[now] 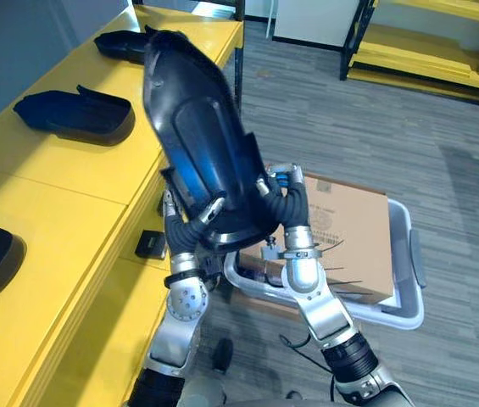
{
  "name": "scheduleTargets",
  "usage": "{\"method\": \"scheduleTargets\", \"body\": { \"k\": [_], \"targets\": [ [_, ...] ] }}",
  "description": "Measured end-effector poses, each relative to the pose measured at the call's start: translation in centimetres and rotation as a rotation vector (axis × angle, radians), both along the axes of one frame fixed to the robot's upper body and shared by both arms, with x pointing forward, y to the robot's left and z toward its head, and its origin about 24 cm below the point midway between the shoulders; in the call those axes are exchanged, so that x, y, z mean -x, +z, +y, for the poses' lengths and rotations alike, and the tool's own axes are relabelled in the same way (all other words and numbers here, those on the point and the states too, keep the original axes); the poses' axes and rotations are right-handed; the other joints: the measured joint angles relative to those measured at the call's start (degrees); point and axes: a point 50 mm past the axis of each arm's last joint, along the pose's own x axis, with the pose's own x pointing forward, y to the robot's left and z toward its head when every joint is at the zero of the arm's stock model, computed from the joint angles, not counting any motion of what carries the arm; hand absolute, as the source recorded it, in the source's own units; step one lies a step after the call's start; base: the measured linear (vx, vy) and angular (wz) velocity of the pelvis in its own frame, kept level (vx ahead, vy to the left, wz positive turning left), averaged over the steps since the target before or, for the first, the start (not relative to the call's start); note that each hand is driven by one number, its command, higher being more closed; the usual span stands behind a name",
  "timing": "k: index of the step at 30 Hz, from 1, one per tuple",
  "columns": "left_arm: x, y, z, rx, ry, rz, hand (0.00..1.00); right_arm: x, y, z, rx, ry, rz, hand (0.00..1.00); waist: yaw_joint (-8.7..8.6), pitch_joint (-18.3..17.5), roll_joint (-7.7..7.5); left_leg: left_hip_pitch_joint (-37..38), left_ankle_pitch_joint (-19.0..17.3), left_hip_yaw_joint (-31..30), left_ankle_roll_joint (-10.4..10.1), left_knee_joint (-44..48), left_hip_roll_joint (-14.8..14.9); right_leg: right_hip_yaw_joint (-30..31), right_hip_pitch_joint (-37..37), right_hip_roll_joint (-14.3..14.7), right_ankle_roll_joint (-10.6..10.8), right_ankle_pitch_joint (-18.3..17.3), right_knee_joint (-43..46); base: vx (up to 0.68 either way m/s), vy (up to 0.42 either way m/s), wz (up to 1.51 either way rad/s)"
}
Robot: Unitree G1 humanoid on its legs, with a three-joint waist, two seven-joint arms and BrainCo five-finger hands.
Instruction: Walk over and take plastic housings, then place them on the shelf
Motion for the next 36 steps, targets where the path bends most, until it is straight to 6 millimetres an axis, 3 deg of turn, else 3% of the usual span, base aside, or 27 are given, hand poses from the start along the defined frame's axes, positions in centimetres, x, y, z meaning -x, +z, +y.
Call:
{"method": "scheduleTargets", "body": {
  "k": [3, 4, 15, 23, 25, 28, 30, 31, 34, 36],
  "targets": [
    [0.0, 0.0, 0.1, -0.005, 0.008, 0.001, 1.0, 0.1, -0.2, 0.0, -0.016, 0.01, 0.017, 1.0, -0.21, -0.01, 0.02, 0.15, -0.02, 0.76, -0.02, -0.01, 0.0, 0.74, -0.26, -0.05, 0.0, 0.0, 0.01, -0.04, 0.018, -0.12],
    [-0.1, 0.1, 0.1, -0.004, 0.011, -0.001, 1.0, 0.1, -0.3, 0.1, -0.017, 0.012, 0.018, 0.0, -0.22, -0.01, 0.02, 0.15, -0.02, 0.87, -0.02, -0.01, 0.0, 0.8, -0.32, -0.04, 0.0, 0.0, 0.04, -0.03, 0.015, -0.09],
    [-0.4, 0.3, 1.1, -0.049, 0.027, -0.003, 1.0, 1.0, 0.5, 0.2, -0.039, 0.124, -0.031, 0.0, -0.13, -2.81, 0.1, -0.3, 0.12, 0.75, 0.08, 0.0, -0.04, 0.73, -0.75, 0.03, -0.01, 0.0, 0.27, -0.01, 0.001, 0.0],
    [-0.1, 1.2, 1.4, -0.128, 0.029, -0.055, 1.0, 3.0, 5.0, -1.8, -0.026, 0.251, -0.286, 0.0, -0.18, -2.89, 0.12, 0.17, 0.39, 1.31, 0.17, -0.03, 0.59, 1.44, -0.85, 0.03, -0.38, -0.21, 0.77, -0.05, 0.006, -0.04],
    [0.5, 1.9, 1.6, -0.16, 0.041, -0.091, 1.0, 3.2, 5.9, -3.2, -0.045, 0.226, -0.344, 0.0, -0.31, -2.89, 0.12, 0.27, 0.37, 1.57, 0.16, -0.04, 0.71, 1.87, -0.92, 0.1, -0.39, -0.22, 0.83, -0.05, 0.008, -0.08],
    [1.1, 2.6, 2.3, -0.213, 0.074, -0.128, 1.0, 2.6, 7.1, -7.7, -0.078, 0.074, -0.4, 0.0, -0.32, -2.9, 0.12, 0.35, 0.37, 1.84, 0.16, -0.05, 0.82, 2.17, -0.95, 0.16, -0.4, -0.2, 0.84, -0.04, 0.006, -0.05],
    [1.7, 2.4, 3.3, -0.216, 0.117, -0.119, 1.0, 2.6, 6.8, -11.9, -0.127, -0.093, -0.387, 0.0, -0.68, -3.01, 0.17, 0.4, 0.38, 2.04, 0.17, -0.05, 0.86, 2.28, -0.96, 0.18, -0.34, -0.16, 0.8, -0.01, 0.0, -0.02],
    [1.9, 2.3, 3.6, -0.215, 0.13, -0.115, 1.0, 2.7, 6.6, -13.0, -0.144, -0.134, -0.378, 0.0, -0.89, -3.04, 0.19, 0.4, 0.39, 2.11, 0.17, -0.05, 0.86, 2.29, -0.96, 0.18, -0.27, -0.11, 0.78, 0.0, 0.0, 0.0],
    [2.7, 2.0, 4.6, -0.21, 0.175, -0.093, 1.0, 3.6, 4.1, -18.0, -0.232, -0.359, -0.3, 0.0, -1.85, -3.07, 0.23, 0.41, 0.39, 2.41, 0.17, -0.04, 0.91, 2.37, -0.96, 0.21, 0.17, 0.19, 0.6, 0.0, -0.002, -0.01],
    [3.1, 2.0, 4.8, -0.203, 0.186, -0.092, 1.0, 4.0, 1.3, -20.7, -0.281, -0.498, -0.19, 0.0, -2.24, -3.08, 0.25, 0.4, 0.38, 2.66, 0.16, -0.04, 0.93, 2.38, -0.96, 0.22, 0.18, 0.2, 0.5, 0.0, 0.0, 0.0]
  ]
}}
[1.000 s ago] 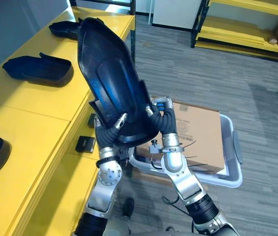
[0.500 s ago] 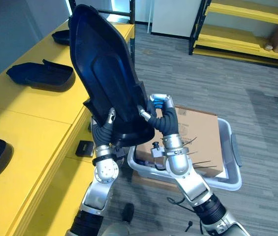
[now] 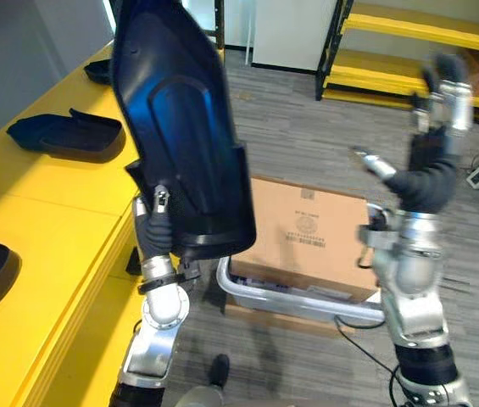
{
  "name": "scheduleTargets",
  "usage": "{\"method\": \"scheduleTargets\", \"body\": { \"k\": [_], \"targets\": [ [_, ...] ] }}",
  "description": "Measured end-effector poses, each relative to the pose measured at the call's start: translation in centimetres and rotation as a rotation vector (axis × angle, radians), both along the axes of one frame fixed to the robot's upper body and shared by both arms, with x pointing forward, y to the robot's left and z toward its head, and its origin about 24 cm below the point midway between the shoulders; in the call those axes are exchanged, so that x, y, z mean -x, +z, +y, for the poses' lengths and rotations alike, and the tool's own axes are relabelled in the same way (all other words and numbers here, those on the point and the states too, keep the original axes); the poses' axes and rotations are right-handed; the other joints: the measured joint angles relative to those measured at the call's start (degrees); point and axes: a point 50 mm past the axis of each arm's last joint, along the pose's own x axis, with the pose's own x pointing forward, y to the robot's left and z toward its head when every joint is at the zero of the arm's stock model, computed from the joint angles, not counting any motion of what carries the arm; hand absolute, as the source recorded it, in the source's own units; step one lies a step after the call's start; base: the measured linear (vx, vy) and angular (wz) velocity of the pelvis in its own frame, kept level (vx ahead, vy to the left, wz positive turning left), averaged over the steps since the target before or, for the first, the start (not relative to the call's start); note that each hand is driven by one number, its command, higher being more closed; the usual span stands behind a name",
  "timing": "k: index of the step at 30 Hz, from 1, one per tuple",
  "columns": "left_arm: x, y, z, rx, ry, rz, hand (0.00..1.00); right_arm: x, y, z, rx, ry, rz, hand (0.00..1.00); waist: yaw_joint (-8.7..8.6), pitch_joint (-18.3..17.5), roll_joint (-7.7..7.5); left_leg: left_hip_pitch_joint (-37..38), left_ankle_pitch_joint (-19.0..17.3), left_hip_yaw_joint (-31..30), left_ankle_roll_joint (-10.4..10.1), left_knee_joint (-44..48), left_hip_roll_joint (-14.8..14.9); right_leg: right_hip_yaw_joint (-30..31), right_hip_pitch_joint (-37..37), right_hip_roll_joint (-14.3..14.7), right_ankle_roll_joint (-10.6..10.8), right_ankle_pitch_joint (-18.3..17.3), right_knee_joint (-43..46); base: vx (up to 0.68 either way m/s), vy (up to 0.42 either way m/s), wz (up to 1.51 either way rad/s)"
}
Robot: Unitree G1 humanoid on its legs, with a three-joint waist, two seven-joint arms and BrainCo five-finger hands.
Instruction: Walk over and take plastic housings, then place them on the shelf
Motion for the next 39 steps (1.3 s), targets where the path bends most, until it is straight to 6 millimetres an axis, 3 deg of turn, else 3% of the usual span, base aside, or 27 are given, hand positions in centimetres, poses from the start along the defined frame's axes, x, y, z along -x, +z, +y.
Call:
{"method": "scheduleTargets", "body": {
  "k": [2, 4, 6, 7, 9, 12, 15, 18, 21, 24, 26, 27, 29, 30, 31, 33, 35, 37, 38, 39],
  "targets": [
    [0.6, 0.0, 0.1, 0.007, -0.002, -0.002, 1.0, 0.2, -4.1, -2.3, -0.094, -0.095, 0.168, 0.0, -0.96, -0.04, 0.09, -0.04, -0.02, 0.0, -0.02, -0.01, 0.0, -0.01, 0.0, 0.0, -0.01, 0.0, -0.07, 0.0, 0.0, 0.0],
    [1.1, -0.2, 0.0, 0.022, -0.018, 0.001, 1.0, 1.5, -10.3, -4.5, -0.218, -0.181, 0.432, 0.0, -1.2, -0.15, 0.56, -0.24, -0.13, -0.02, -0.12, -0.03, 0.01, 0.0, -0.16, 0.0, -0.03, -0.03, -0.16, 0.0, 0.0, 0.0],
    [1.3, -0.3, -0.1, 0.023, -0.032, 0.006, 1.0, 2.7, -14.0, -5.3, -0.304, -0.213, 0.586, 0.0, -1.25, -0.55, 1.26, -0.67, -0.3, -0.08, -0.36, -0.04, 0.06, 0.0, -0.6, 0.02, -0.3, -0.19, -0.17, 0.0, 0.0, 0.0],
    [1.5, -0.5, -0.2, 0.026, -0.045, 0.011, 1.0, 4.1, -17.2, -5.5, -0.373, -0.24, 0.717, 0.0, -1.34, -0.76, 2.12, -1.03, -0.29, -0.26, -0.35, -0.04, 0.06, -0.02, -0.91, 0.02, -0.28, -0.17, -0.22, 0.0, 0.0, 0.0],
    [1.7, -0.7, -0.3, 0.031, -0.059, 0.019, 1.0, 5.8, -20.4, -5.2, -0.464, -0.251, 0.843, 0.0, -1.48, -0.96, 2.73, -1.12, -0.24, -0.53, -0.28, -0.04, 0.04, -0.15, -0.85, 0.08, -0.22, -0.15, -0.24, -0.01, -0.005, 0.06],
    [2.1, -0.8, -0.9, 0.056, -0.105, 0.026, 1.0, 10.0, -26.3, -2.7, -0.64, -0.221, 1.109, 0.0, -0.98, -1.11, 2.96, -1.17, -0.18, -1.03, -0.19, -0.02, 0.27, -0.59, -0.47, 0.44, 0.03, -0.03, -0.27, 0.0, -0.022, 0.08],
    [2.2, -1.1, -1.6, 0.077, -0.151, 0.044, 1.0, 12.8, -29.3, 0.1, -0.722, -0.151, 1.295, 0.0, -0.87, -1.09, 2.93, -0.97, -0.17, -1.56, -0.21, -0.01, 0.23, -1.65, 0.26, 0.5, 0.03, -0.08, -0.34, 0.0, -0.016, 0.14],
    [2.3, -1.2, -2.0, 0.08, -0.176, 0.053, 1.0, 13.5, -30.3, 2.1, -0.704, -0.065, 1.399, 0.0, -0.62, -1.0, 2.82, -0.85, -0.28, -2.66, -0.38, -0.01, -0.04, -2.36, 1.06, 0.38, 0.1, -0.4, -0.01, -0.01, 0.0, 0.19],
    [2.6, -1.6, -1.8, 0.103, -0.167, 0.07, 1.0, 12.8, -30.4, 3.7, -0.61, 0.029, 1.455, 0.0, 0.36, -0.3, 2.09, -0.45, -0.3, -5.05, -0.57, 0.02, -0.63, -4.95, 1.41, -0.33, 0.23, -2.53, 3.26, -0.03, -0.012, 0.47],
    [3.0, -1.8, -1.9, 0.139, -0.16, 0.077, 1.0, 11.8, -30.2, 4.7, -0.526, 0.102, 1.474, 0.0, 1.78, 1.58, 1.34, -3.22, -0.34, -11.88, -1.07, 3.5, -3.49, -13.08, 2.17, -2.24, 0.73, -6.55, 9.06, -0.04, -0.052, 1.3],
    [3.3, -1.7, -1.9, 0.175, -0.156, 0.068, 1.0, 11.2, -30.0, 5.0, -0.497, 0.126, 1.467, 0.0, 2.27, 2.21, 1.48, -5.34, -0.62, -12.95, -0.78, 4.4, -4.22, -17.11, 2.28, -2.8, 0.92, -7.58, 10.32, -0.06, -0.025, 1.32],
    [3.3, -1.4, -2.0, 0.192, -0.155, 0.053, 1.0, 10.4, -29.7, 5.1, -0.482, 0.141, 1.44, 0.0, 2.78, 2.75, 2.04, -7.28, -1.45, -8.65, 0.42, 5.31, -3.77, -21.48, 3.33, -2.8, 1.06, -7.79, 10.04, -0.07, -0.012, 1.77],
    [3.3, -1.2, -2.3, 0.203, -0.169, 0.041, 1.0, 9.6, -29.4, 5.4, -0.458, 0.162, 1.427, 0.0, 3.29, 4.07, 1.2, -10.06, -3.41, 4.56, 3.24, 8.15, -1.36, -27.26, 5.42, -3.37, 1.3, -7.67, 9.59, -0.03, 0.009, 1.63],
    [3.3, -1.2, -2.7, 0.212, -0.184, 0.041, 1.0, 9.4, -29.3, 5.4, -0.431, 0.175, 1.43, 0.0, 3.98, 3.78, 2.12, -11.42, -4.17, 15.55, 4.22, 11.39, 1.64, -30.2, 6.55, -3.53, 1.63, -7.83, 9.95, 0.06, 0.054, 1.3],
    [3.3, -1.2, -3.0, 0.215, -0.2, 0.041, 1.0, 9.2, -29.2, 5.7, -0.406, 0.196, 1.431, 0.0, 3.7, 3.79, 1.96, -11.8, -4.55, 23.74, 4.75, 13.47, 3.82, -32.73, 8.24, -3.77, 1.81, -7.81, 9.94, 0.1, 0.061, 1.21],
    [3.4, -1.0, -3.5, 0.22, -0.224, 0.03, 1.0, 8.2, -28.8, 6.5, -0.379, 0.238, 1.406, 0.0, 4.67, 3.54, 1.48, -12.31, -6.59, 27.04, 5.93, 15.14, 3.01, -34.92, 9.23, -4.9, 2.68, -7.19, 9.91, 0.16, 0.103, 0.61],
    [3.1, -0.8, -4.0, 0.22, -0.258, 0.019, 1.0, 7.3, -28.4, 7.2, -0.361, 0.274, 1.38, 0.0, 5.13, 3.43, 1.17, -13.4, -8.83, 26.09, 6.67, 17.22, 1.08, -35.75, 9.98, -6.79, 2.45, -7.03, 11.16, 0.21, 0.131, 0.47],
    [2.7, -0.3, -4.8, 0.227, -0.307, -0.004, 1.0, 7.4, -28.5, 7.7, -0.36, 0.292, 1.396, 0.0, 5.29, 3.45, 1.12, -12.6, -11.61, 24.59, 7.77, 18.91, -0.98, -36.44, 10.65, -10.85, 0.83, -6.21, 18.0, 0.22, 0.174, 0.6],
    [2.4, 0.1, -5.1, 0.223, -0.326, -0.024, 1.0, 7.4, -28.6, 8.1, -0.368, 0.298, 1.406, 0.0, 5.14, 3.41, 1.23, -10.86, -12.77, 22.97, 8.01, 19.66, -2.08, -35.04, 10.07, -14.09, -5.05, -4.52, 25.78, 0.29, 0.212, 0.66],
    [2.2, 0.6, -5.7, 0.221, -0.36, -0.046, 1.0, 7.6, -28.7, 8.6, -0.373, 0.308, 1.417, 0.0, 4.79, 3.41, 1.38, -8.37, -14.03, 20.35, 8.31, 19.92, -2.82, -29.81, 8.58, -16.34, -10.97, -2.32, 33.94, 0.3, 0.208, 0.7]
  ]
}}
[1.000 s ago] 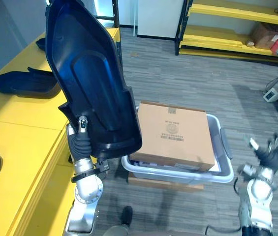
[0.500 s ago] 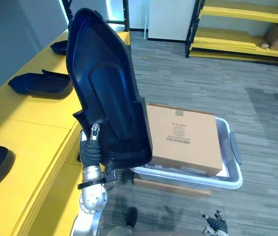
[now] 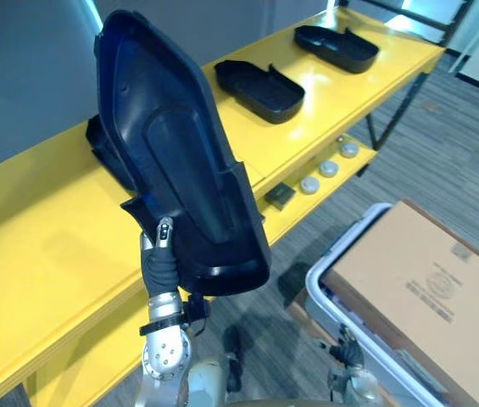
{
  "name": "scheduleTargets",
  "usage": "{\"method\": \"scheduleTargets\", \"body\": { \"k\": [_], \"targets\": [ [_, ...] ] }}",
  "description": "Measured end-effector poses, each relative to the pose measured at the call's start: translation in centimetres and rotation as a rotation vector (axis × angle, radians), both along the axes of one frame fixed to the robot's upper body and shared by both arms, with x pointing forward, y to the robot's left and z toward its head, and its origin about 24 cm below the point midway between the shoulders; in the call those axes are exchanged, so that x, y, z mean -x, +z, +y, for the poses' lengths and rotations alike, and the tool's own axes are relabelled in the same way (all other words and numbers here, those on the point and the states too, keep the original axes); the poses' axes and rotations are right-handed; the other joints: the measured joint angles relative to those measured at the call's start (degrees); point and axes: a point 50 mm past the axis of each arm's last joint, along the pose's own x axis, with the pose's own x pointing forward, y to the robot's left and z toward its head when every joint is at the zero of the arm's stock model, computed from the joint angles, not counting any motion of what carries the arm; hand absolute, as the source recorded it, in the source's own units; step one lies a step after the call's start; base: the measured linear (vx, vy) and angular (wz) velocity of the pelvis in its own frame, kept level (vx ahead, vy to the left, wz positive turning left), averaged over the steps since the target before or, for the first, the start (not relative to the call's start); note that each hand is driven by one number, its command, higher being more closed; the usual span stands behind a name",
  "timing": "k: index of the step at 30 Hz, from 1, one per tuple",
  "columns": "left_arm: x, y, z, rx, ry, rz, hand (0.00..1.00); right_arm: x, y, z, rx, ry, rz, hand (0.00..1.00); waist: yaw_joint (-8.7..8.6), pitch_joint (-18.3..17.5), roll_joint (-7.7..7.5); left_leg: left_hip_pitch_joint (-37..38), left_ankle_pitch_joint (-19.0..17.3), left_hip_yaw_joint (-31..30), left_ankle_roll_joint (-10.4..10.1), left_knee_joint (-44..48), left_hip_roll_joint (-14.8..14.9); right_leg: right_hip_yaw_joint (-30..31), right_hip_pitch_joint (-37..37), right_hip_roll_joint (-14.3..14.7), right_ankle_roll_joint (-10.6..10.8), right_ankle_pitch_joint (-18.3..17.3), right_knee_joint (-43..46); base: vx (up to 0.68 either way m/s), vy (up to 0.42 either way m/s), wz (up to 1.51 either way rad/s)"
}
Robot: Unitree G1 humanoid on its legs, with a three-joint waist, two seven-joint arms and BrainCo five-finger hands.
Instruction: Walk over and take plastic housings, then place them on the shelf
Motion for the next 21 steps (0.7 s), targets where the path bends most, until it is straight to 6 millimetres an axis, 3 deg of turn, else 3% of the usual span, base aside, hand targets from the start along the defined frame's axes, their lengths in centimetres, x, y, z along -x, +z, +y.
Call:
{"method": "scheduleTargets", "body": {
  "k": [1, 3, 5, 6, 9, 11, 14, 15, 18, 21],
  "targets": [
    [-0.1, 0.2, -0.2, -0.001, -0.01, -0.013, 1.0, 0.1, -0.1, 0.2, -0.001, 0.009, 0.008, 0.0, -0.47, -0.01, 0.1, 1.02, -0.52, -1.25, -0.18, 0.12, 0.02, 4.86, -2.04, 0.31, 0.89, -1.58, 3.62, 0.3, 0.188, 0.79],
    [-0.7, 0.6, -0.5, -0.019, -0.032, -0.043, 1.0, -0.8, 0.3, 0.5, 0.01, 0.038, -0.018, 0.0, -1.25, -0.12, 0.75, 5.23, -0.72, -4.4, -0.39, -2.33, 0.02, 20.0, -11.11, 4.87, 5.43, -6.56, 10.1, 0.26, 0.165, 0.72],
    [-1.1, 0.3, -0.6, -0.033, -0.036, -0.034, 1.0, -1.2, 0.4, 0.6, 0.014, 0.043, -0.025, 0.0, -1.13, -0.71, -0.3, 7.38, -0.09, -6.66, 0.28, -2.95, -0.95, 25.29, -15.4, 7.11, 5.04, -8.67, 7.95, 0.25, 0.101, 0.73],
    [-1.4, -0.1, -0.9, -0.039, -0.046, -0.015, 1.0, -1.1, 0.4, 0.5, 0.016, 0.036, -0.024, 0.0, -1.89, -0.66, -0.08, 8.51, -0.1, -9.97, 0.28, -2.86, -2.17, 31.19, -18.85, 10.82, 5.18, -10.23, 4.21, 0.28, 0.046, 1.32],
    [-1.5, -0.8, -1.7, -0.036, -0.071, 0.014, 1.0, -0.7, 0.2, 0.4, 0.018, 0.032, -0.012, 0.0, -4.07, -0.61, 0.01, 10.12, -0.14, -17.77, 0.2, -2.12, -4.91, 44.96, -23.5, 16.79, 7.3, -11.3, -2.61, 0.22, -0.042, 1.62],
    [-1.5, -0.8, -1.9, -0.033, -0.074, 0.017, 1.0, -0.3, 0.1, 0.4, 0.021, 0.028, -0.003, 0.0, -3.84, -0.66, -0.04, 11.17, -0.49, -20.61, -0.3, -2.19, -6.1, 48.99, -24.12, 17.87, 8.18, -10.62, -5.9, 0.12, -0.096, 1.39],
    [-1.4, -1.0, -1.8, -0.026, -0.065, 0.026, 1.0, 0.2, 0.1, 0.5, 0.021, 0.02, -0.001, 0.0, -1.56, -1.2, -1.14, 11.59, -4.7, -18.61, -1.73, -1.37, -6.11, 47.46, -22.23, 16.38, 7.95, -5.56, -12.82, 0.08, -0.118, 0.76],
    [-1.1, -1.6, -1.8, -0.014, -0.063, 0.056, 1.0, 0.5, 0.0, 0.2, 0.028, 0.019, 0.008, 0.0, -1.01, -1.74, 0.18, 11.31, -6.72, -18.75, -2.99, 1.3, -4.91, 45.29, -19.86, 16.95, 9.29, -3.89, -14.65, 0.13, -0.159, 0.35],
    [-0.4, -2.6, -1.4, 0.006, -0.042, 0.109, 1.0, 0.6, 0.0, 0.3, 0.027, 0.022, 0.009, 0.0, -1.01, -3.17, 0.73, 11.39, -6.69, -18.63, -4.35, 2.05, -3.11, 43.12, -17.52, 18.44, 8.66, -3.58, -17.65, 0.19, -0.173, 0.28],
    [0.0, -3.5, -1.0, 0.011, -0.023, 0.153, 1.0, 0.7, -0.1, 0.4, 0.025, 0.021, 0.013, 0.0, -1.02, -3.42, -0.03, 12.46, -5.38, -18.64, -6.5, 1.28, -2.02, 40.14, -14.67, 19.08, 7.77, -3.13, -20.74, 0.18, -0.165, 0.32]
  ]
}}
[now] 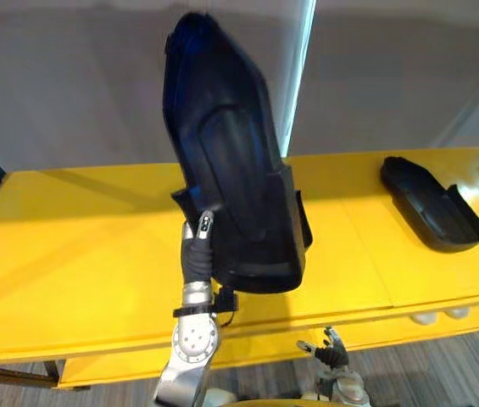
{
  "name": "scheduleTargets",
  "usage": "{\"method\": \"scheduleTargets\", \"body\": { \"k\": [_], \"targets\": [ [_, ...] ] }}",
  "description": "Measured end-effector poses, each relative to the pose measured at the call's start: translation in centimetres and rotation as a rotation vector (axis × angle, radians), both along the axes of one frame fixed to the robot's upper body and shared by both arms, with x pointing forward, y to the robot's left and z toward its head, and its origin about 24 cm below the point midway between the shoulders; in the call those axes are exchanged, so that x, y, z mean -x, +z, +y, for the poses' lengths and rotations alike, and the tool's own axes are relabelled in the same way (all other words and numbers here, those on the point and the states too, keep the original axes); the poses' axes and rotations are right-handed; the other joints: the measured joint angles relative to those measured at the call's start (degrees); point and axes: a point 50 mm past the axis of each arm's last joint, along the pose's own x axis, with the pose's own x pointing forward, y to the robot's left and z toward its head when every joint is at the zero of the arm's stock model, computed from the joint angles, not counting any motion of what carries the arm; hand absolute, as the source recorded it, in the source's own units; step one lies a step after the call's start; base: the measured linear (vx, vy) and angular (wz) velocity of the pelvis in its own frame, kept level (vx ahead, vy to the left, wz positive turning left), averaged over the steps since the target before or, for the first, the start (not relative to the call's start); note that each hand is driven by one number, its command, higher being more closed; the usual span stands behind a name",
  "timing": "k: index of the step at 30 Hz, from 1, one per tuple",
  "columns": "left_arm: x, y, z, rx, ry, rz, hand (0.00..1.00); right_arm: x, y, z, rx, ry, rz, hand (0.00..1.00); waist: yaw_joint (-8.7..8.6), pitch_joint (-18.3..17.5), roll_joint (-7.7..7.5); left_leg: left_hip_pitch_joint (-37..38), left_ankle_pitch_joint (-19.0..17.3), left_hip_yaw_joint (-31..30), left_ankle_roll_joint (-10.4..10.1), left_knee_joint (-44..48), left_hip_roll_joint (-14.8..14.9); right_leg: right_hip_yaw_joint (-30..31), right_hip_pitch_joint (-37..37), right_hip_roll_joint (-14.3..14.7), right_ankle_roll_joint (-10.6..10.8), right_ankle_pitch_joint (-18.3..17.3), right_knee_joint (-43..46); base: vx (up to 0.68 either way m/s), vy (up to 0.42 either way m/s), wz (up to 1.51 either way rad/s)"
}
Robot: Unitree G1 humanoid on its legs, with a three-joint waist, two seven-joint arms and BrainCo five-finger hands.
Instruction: Walk over and take plastic housings, then place them on the shelf
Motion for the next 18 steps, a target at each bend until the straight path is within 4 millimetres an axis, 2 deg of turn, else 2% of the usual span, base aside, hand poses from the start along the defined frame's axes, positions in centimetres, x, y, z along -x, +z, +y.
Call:
{"method": "scheduleTargets", "body": {
  "k": [5, 6, 7, 8, 9, 10, 11, 12, 13, 14, 15, 16, 17, 18],
  "targets": [
    [0.2, -0.7, 1.8, -0.002, 0.084, 0.037, 1.0, 0.6, -0.2, -0.7, 0.018, -0.002, 0.014, 0.0, 0.13, 0.29, -0.27, 0.24, 0.03, -3.24, -0.15, 1.02, 0.06, -4.91, 4.27, 0.34, -0.13, 0.07, -2.34, 0.09, -0.103, 0.55],
    [0.3, -0.9, 2.3, -0.007, 0.107, 0.043, 1.0, 0.6, -0.2, -0.8, 0.02, -0.004, 0.015, 0.0, 0.07, 0.71, -0.5, -1.06, -0.14, -2.37, -1.22, 2.63, 0.06, -6.22, 4.44, 0.1, -0.14, 0.07, -2.34, 0.02, -0.03, 0.58],
    [0.2, -0.9, 2.7, -0.011, 0.124, 0.046, 1.0, 0.5, -0.1, -0.9, 0.023, -0.008, 0.012, 0.0, 0.03, 1.12, -0.76, -1.88, -0.6, -0.3, -3.67, 3.67, 0.45, -6.7, 4.61, -0.29, -0.21, 0.11, -2.47, -0.03, 0.025, 0.6],
    [0.1, -0.9, 3.4, -0.021, 0.15, 0.048, 1.0, 0.0, 0.1, -0.7, 0.017, -0.006, -0.006, 0.0, -0.08, 2.35, -0.88, -4.29, -3.8, 8.1, -3.59, 7.9, 4.21, -7.49, 4.94, -0.26, -0.91, 0.53, -2.6, -0.04, 0.045, 0.53],
    [0.1, -0.9, 3.9, -0.022, 0.171, 0.05, 1.0, -0.4, 0.2, -0.7, 0.022, -0.006, -0.011, 0.0, -0.03, 3.33, -0.3, -5.46, -5.16, 15.97, -2.01, 11.67, 10.53, -7.67, 4.91, -0.01, -1.03, 0.42, -1.67, -0.04, 0.047, 0.4],
    [0.2, -1.1, 4.0, -0.02, 0.179, 0.058, 1.0, -0.3, 0.2, -0.8, 0.025, -0.006, -0.008, 0.0, 0.1, 3.49, -0.33, -5.99, -5.24, 18.07, -2.02, 12.92, 13.61, -7.57, 4.64, -0.06, -1.03, 0.42, -1.22, -0.02, 0.065, 0.13],
    [0.4, -1.3, 4.4, -0.017, 0.195, 0.069, 1.0, -0.6, 0.3, -0.9, 0.029, -0.006, -0.015, 0.0, -0.03, 3.5, -0.36, -7.38, -5.9, 19.24, -2.9, 16.52, 19.27, -7.0, 4.17, -0.76, -1.03, 0.42, -0.48, -0.02, 0.15, -0.15],
    [0.5, -1.5, 4.7, -0.005, 0.199, 0.078, 1.0, -1.0, 0.4, -1.0, 0.035, -0.008, -0.025, 0.0, -0.1, 3.7, -0.73, -8.22, -6.3, 18.0, -3.58, 19.44, 23.58, -5.99, 3.53, -2.39, -0.92, 0.38, 0.53, -0.03, 0.205, -0.21],
    [0.6, -1.6, 4.7, -0.002, 0.198, 0.084, 1.0, -1.1, 0.4, -1.1, 0.04, -0.009, -0.025, 0.0, -0.23, 3.62, -1.09, -8.2, -6.12, 16.81, -3.87, 19.58, 25.02, -5.48, 2.96, -3.58, -0.55, 0.28, 0.97, -0.05, 0.326, -0.25],
    [0.5, -1.8, 4.6, 0.007, 0.193, 0.093, 1.0, -1.0, 0.3, -1.3, 0.047, -0.012, -0.019, 0.0, -0.25, 3.34, -1.59, -8.05, -5.66, 14.57, -4.3, 18.89, 26.48, -4.85, 2.37, -5.67, 1.25, -0.06, 1.42, -0.04, 0.438, -0.11],
    [0.5, -1.9, 4.3, 0.025, 0.181, 0.098, 1.0, -1.0, 0.3, -1.8, 0.057, -0.021, -0.012, 0.0, -1.31, 3.01, -1.55, -7.85, -4.32, 11.37, -4.82, 15.85, 28.06, -4.1, 1.58, -8.42, 4.91, -0.58, 1.89, -0.03, 0.629, 0.13],
    [0.5, -2.1, 3.7, 0.053, 0.159, 0.108, 1.0, -0.6, 0.0, -2.6, 0.073, -0.038, 0.014, 0.0, -2.46, 2.12, 0.25, -6.74, 1.13, 7.13, -3.67, 9.18, 29.49, -4.16, 0.79, -10.17, 8.3, 0.22, 2.31, 0.0, 0.599, 0.19],
    [0.4, -2.2, 3.4, 0.063, 0.155, 0.114, 1.0, -0.4, -0.2, -3.0, 0.082, -0.043, 0.032, 0.0, -2.88, 1.44, 0.66, -5.47, -0.88, 5.19, -10.02, 6.85, 27.94, -3.73, 0.13, -11.19, 10.11, 0.78, 2.17, 0.01, 0.63, 0.27],
    [0.3, -2.5, 3.4, 0.057, 0.153, 0.126, 1.0, -0.1, -0.7, -2.7, 0.071, -0.04, 0.063, 0.0, -3.74, 1.24, 0.14, -5.1, -3.31, 4.67, -15.48, 4.7, 25.74, -2.53, 0.16, -12.56, 10.91, 1.25, 1.32, 0.01, 0.493, 0.19]
  ]
}}
